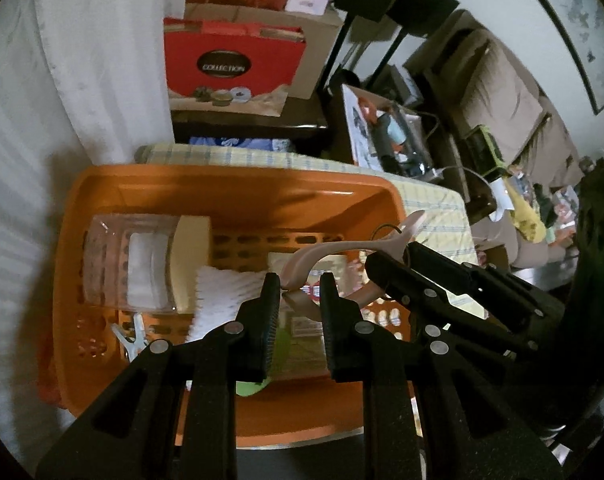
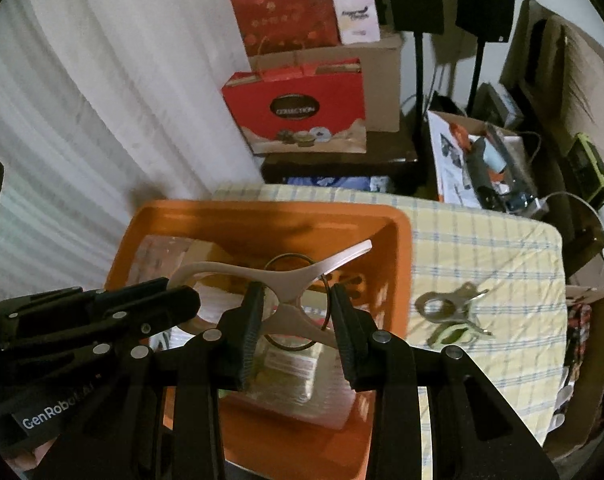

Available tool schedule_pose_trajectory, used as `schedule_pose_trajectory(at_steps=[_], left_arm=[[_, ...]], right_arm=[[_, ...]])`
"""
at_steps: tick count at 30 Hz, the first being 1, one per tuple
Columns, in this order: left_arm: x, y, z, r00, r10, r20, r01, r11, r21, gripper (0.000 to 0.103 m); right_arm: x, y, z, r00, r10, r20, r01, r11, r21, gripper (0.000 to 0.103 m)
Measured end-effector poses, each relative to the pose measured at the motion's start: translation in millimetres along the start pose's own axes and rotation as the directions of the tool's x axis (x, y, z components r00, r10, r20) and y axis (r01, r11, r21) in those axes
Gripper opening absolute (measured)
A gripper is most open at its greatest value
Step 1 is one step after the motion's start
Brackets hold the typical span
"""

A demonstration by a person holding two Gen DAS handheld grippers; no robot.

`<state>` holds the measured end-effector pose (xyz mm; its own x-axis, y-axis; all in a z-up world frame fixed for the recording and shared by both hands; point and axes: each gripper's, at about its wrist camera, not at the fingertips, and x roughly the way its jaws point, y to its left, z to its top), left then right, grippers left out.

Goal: Organize objects
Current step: 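Lower the pink clip into the basket and open the right gripper, then withdraw both grippers from the basket toward the clips on the table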

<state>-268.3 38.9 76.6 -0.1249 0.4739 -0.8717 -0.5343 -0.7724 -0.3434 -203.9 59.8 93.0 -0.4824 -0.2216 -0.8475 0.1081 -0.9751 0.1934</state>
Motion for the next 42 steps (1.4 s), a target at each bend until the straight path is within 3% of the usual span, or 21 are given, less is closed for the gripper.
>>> schedule_pose_trajectory(at_steps=[16,20,29,32,34,40,42], left_arm=[[46.9,36.4,11.5,0.999,0.012,-0.05,-0.013,1.0,-0.011,0.018],[53.5,39.5,13.3,0.998,0.028,-0.052,-0.028,1.0,-0.001,0.025],[41.6,35.4,11.7,0.998,0.059,0.008,-0.059,0.998,0.037,0.053],[36.0,33.4,8.1,0.998,0.061,0.021,-0.062,0.997,0.037,0.056],[32.2,31.8,5.0,0.997,0.065,0.036,-0.066,0.997,0.041,0.073],[21.4,24.1,-5.2,0.994,0.082,0.071,-0.087,0.994,0.071,0.077],[18.3,19.2,-8.9,0.993,0.089,0.08,-0.096,0.991,0.09,0.078]], right_arm=[[56.5,8.2,3.2,0.999,-0.011,-0.041,0.01,1.0,-0.009,0.035],[60.9,6.5,4.5,0.999,-0.032,-0.037,0.031,0.999,-0.014,0.034],[46.4,1.2,3.3,0.998,-0.066,0.005,0.066,0.997,-0.041,0.037],[38.2,-0.9,0.1,0.996,-0.081,0.024,0.082,0.995,-0.052,0.044],[33.0,-2.2,-3.1,0.994,-0.104,0.039,0.106,0.992,-0.061,0.045],[15.4,-12.0,-13.8,0.989,-0.136,0.065,0.139,0.989,-0.056,0.056],[10.3,-15.8,-17.4,0.986,-0.147,0.073,0.151,0.987,-0.054,0.065]])
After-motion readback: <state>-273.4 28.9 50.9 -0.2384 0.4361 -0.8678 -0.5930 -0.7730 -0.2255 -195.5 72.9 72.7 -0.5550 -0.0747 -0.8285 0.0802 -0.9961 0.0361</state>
